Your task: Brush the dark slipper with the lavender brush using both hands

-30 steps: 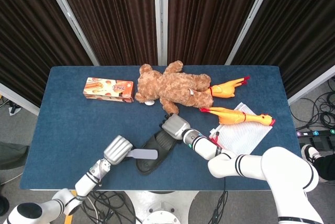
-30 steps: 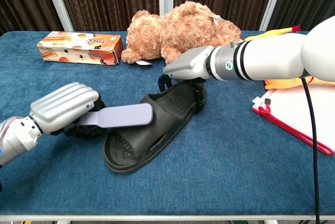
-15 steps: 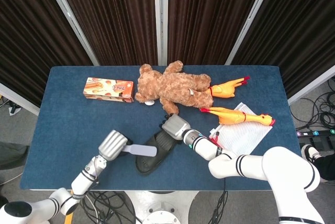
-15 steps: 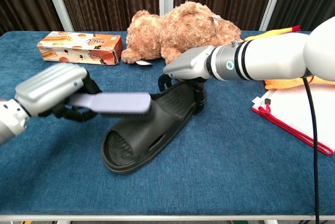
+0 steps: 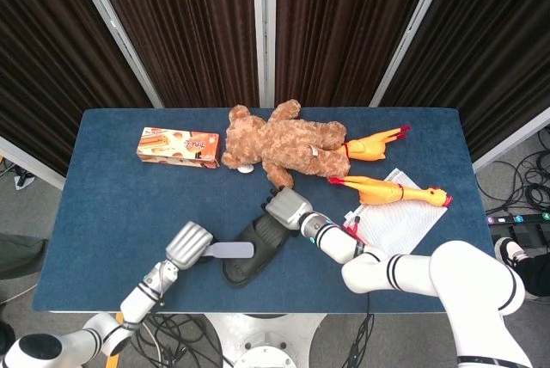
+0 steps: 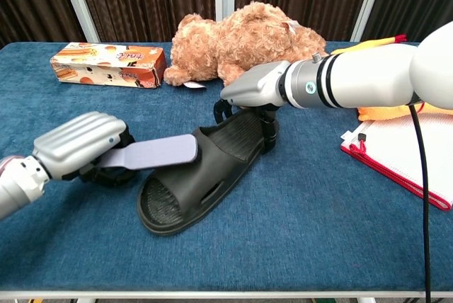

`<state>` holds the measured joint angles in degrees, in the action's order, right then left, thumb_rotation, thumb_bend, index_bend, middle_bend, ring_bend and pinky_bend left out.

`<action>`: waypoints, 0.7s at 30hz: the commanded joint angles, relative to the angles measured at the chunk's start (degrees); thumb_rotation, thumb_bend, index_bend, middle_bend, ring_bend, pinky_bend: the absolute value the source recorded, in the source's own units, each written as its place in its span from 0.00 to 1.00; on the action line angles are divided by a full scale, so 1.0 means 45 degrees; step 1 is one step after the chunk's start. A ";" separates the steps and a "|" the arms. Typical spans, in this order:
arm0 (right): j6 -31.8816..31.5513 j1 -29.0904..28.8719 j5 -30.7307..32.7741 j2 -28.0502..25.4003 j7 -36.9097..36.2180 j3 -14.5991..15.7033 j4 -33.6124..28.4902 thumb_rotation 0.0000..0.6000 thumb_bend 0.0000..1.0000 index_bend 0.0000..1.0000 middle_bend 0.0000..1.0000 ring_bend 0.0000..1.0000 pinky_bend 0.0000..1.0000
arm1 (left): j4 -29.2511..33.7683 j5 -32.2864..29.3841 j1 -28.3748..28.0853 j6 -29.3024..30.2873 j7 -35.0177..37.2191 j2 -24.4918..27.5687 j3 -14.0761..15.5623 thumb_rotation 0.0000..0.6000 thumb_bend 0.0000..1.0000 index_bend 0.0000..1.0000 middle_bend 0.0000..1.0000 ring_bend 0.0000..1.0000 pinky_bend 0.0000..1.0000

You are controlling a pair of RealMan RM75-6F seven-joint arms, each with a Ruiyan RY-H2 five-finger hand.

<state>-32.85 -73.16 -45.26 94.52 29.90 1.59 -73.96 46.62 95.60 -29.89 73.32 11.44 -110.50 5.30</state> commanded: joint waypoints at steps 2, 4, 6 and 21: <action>-0.0028 0.0008 0.0021 0.0029 0.0025 0.0023 0.0018 1.00 0.09 0.42 0.31 0.12 0.21 | 0.0742 0.0330 0.0227 0.0302 -0.0289 0.0338 0.0332 1.00 0.51 1.00 1.00 1.00 1.00; -0.0023 0.0002 0.0062 0.0051 0.0043 0.0034 0.0036 1.00 0.09 0.41 0.30 0.12 0.21 | 0.1272 0.0473 0.0299 0.0547 -0.0408 0.0592 0.0403 1.00 0.51 1.00 1.00 1.00 1.00; 0.0001 -0.0011 0.0097 0.0066 0.0067 0.0054 0.0048 1.00 0.09 0.39 0.29 0.11 0.21 | 0.1717 0.0601 0.0334 0.0763 -0.0545 0.0839 0.0433 1.00 0.51 1.00 1.00 1.00 1.00; -0.1250 0.0470 -0.0462 -0.1712 -0.0173 -0.0078 -0.2077 1.00 0.00 0.00 0.00 0.00 0.00 | 0.3203 -0.2159 0.0511 -0.0534 -0.1386 0.2258 -0.1437 1.00 0.51 1.00 1.00 0.98 1.00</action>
<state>-36.48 -72.07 -45.79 89.17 29.69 1.67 -80.83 61.89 89.82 -27.75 74.21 7.26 -100.74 1.45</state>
